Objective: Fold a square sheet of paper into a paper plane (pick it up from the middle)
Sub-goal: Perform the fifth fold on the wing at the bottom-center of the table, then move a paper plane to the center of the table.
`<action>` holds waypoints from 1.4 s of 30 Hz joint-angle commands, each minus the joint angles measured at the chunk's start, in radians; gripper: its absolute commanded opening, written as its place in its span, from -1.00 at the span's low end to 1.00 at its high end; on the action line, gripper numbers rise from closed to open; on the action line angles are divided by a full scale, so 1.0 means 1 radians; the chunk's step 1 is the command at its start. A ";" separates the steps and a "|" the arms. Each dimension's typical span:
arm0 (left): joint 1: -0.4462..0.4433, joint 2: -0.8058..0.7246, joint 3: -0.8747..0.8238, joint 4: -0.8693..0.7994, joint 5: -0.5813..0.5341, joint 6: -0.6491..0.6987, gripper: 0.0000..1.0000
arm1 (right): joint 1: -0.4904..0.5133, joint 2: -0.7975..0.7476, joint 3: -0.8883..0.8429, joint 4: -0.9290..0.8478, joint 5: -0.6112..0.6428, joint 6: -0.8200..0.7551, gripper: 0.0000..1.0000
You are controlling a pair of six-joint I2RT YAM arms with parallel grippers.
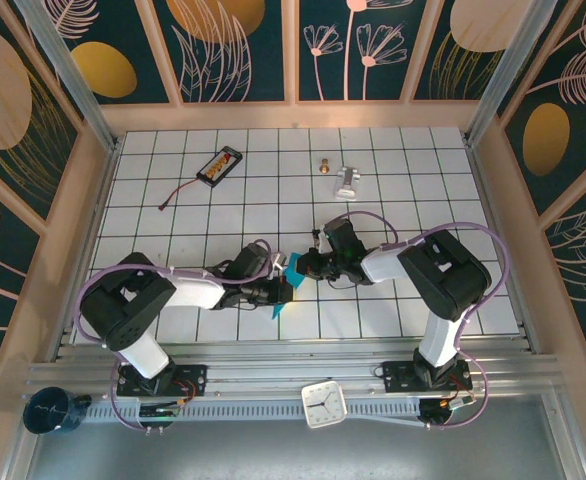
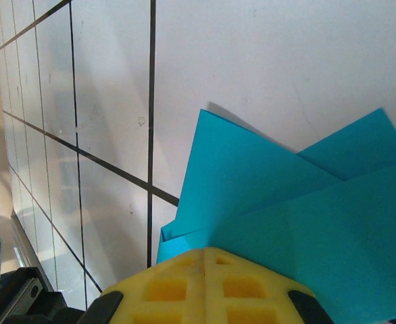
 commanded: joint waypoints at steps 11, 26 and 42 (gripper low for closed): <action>-0.006 -0.112 -0.126 -0.282 0.077 0.094 -1.00 | -0.018 0.052 -0.015 -0.114 0.065 -0.042 -1.00; -0.014 -0.235 -0.136 -0.411 0.082 0.108 -1.00 | -0.026 0.065 0.009 -0.140 0.057 -0.062 -1.00; 0.207 -0.490 -0.120 -0.216 -0.137 -0.106 -0.30 | 0.085 -0.288 0.097 -0.503 0.364 -0.096 -0.44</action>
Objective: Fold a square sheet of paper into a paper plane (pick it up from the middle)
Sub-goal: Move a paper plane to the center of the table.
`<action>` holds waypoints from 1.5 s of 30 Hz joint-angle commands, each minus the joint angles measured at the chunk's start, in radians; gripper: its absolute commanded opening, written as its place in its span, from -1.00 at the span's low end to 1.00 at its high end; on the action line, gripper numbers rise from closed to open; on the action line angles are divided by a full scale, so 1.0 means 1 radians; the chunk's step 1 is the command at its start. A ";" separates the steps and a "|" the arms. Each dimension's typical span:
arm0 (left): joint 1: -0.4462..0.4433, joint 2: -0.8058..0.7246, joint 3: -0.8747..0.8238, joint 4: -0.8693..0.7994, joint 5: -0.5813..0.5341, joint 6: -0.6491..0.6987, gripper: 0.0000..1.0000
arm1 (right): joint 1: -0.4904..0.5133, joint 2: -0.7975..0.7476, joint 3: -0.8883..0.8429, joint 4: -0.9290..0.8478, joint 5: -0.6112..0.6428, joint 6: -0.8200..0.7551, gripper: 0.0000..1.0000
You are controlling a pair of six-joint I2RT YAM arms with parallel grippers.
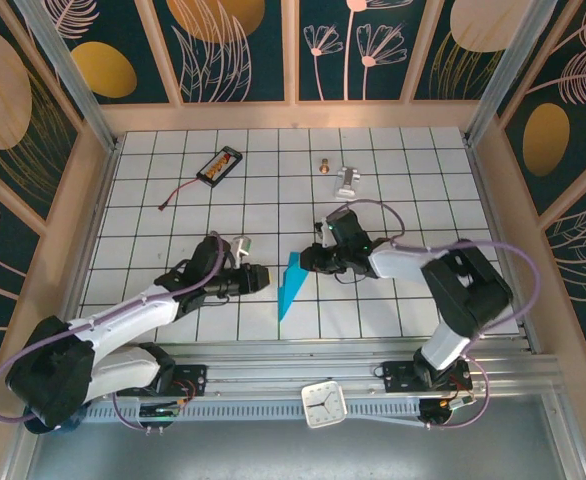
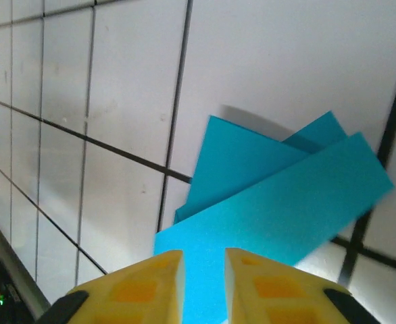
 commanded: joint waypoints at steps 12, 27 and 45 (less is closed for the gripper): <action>0.119 0.067 -0.094 0.167 -0.017 -0.088 -0.10 | 0.355 0.147 0.287 -0.460 0.691 0.368 0.58; 0.119 0.092 -0.126 0.217 0.033 -0.102 -0.09 | 0.388 0.268 0.385 -0.595 0.797 0.381 0.35; 0.118 0.155 -0.106 0.233 0.069 -0.108 -0.10 | 0.377 0.205 0.328 -0.572 0.798 0.368 -0.20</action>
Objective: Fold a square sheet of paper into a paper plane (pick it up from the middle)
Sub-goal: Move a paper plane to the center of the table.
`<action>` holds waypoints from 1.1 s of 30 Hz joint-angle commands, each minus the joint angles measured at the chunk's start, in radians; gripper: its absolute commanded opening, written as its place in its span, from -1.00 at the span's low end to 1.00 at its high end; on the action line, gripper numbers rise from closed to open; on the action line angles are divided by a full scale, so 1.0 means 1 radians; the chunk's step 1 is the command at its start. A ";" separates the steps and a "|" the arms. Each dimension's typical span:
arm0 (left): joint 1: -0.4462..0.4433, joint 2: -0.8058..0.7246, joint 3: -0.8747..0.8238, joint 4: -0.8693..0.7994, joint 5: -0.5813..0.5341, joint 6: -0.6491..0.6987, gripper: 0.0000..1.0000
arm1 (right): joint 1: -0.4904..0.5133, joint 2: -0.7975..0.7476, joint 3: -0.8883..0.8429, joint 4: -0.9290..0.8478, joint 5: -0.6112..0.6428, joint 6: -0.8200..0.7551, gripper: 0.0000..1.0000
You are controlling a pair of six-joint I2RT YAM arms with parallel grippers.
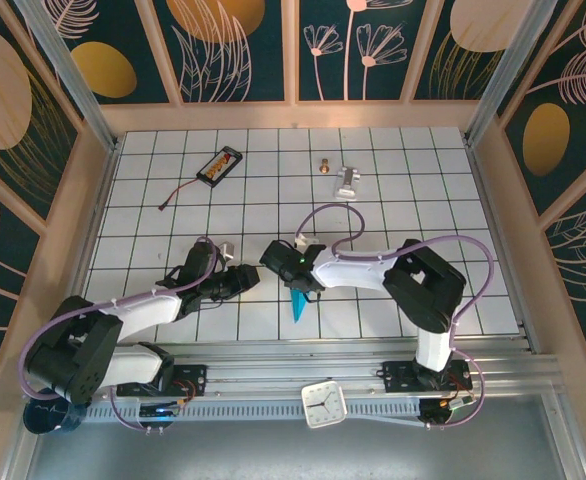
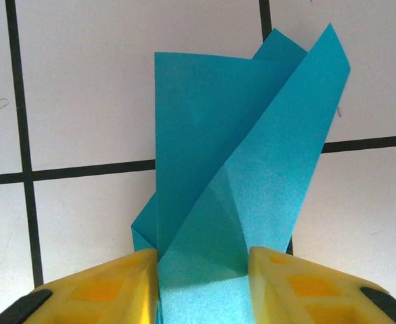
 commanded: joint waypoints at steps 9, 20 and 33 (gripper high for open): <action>0.005 0.026 0.021 0.028 0.026 -0.021 -0.10 | -0.012 -0.066 -0.052 0.012 0.026 0.005 -0.22; 0.004 0.048 0.047 0.028 0.042 -0.034 -0.11 | -0.034 -0.119 -0.099 0.037 0.026 -0.004 -0.68; -0.076 0.074 0.071 0.186 0.085 -0.130 -0.06 | -0.080 -0.314 -0.258 0.321 -0.126 -0.107 -1.00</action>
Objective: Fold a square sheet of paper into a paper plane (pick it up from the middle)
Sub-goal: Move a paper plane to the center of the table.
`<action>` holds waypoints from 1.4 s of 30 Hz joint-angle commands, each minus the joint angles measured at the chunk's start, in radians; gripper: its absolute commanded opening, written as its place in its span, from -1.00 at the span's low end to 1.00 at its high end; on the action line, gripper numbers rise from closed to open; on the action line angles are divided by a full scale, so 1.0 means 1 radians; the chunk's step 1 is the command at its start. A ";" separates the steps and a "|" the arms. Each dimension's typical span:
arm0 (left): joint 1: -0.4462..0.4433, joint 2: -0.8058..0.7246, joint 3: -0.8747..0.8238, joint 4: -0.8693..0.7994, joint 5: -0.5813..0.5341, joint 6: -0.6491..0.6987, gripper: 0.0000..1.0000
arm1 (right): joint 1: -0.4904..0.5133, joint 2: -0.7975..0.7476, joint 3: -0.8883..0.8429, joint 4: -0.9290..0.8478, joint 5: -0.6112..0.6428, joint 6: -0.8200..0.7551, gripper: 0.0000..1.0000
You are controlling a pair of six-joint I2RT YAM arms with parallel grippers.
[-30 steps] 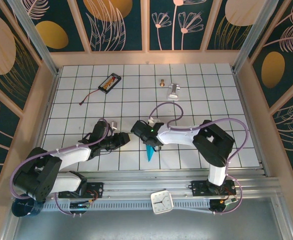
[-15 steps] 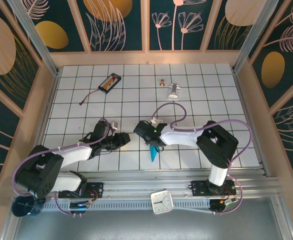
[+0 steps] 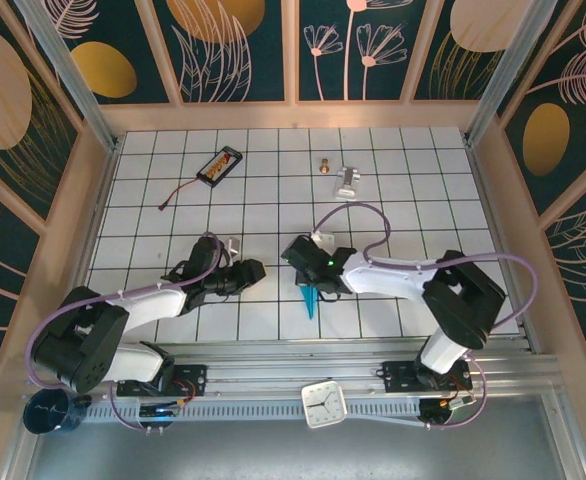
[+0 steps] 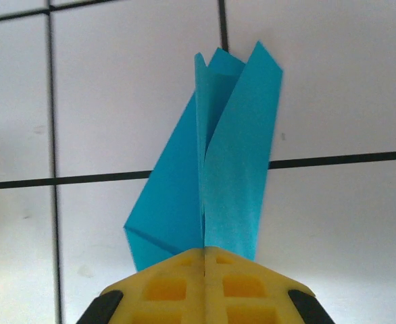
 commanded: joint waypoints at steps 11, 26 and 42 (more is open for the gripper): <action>-0.108 0.163 0.129 0.230 0.128 -0.061 0.09 | -0.068 -0.162 -0.208 0.382 -0.223 -0.024 -1.00; -0.111 0.271 0.228 0.135 0.058 -0.042 0.04 | -0.067 -0.142 -0.235 0.406 -0.237 -0.005 -1.00; -0.111 0.342 0.319 -0.042 0.027 0.068 -0.86 | -0.067 -0.093 -0.227 0.395 -0.219 -0.023 -0.87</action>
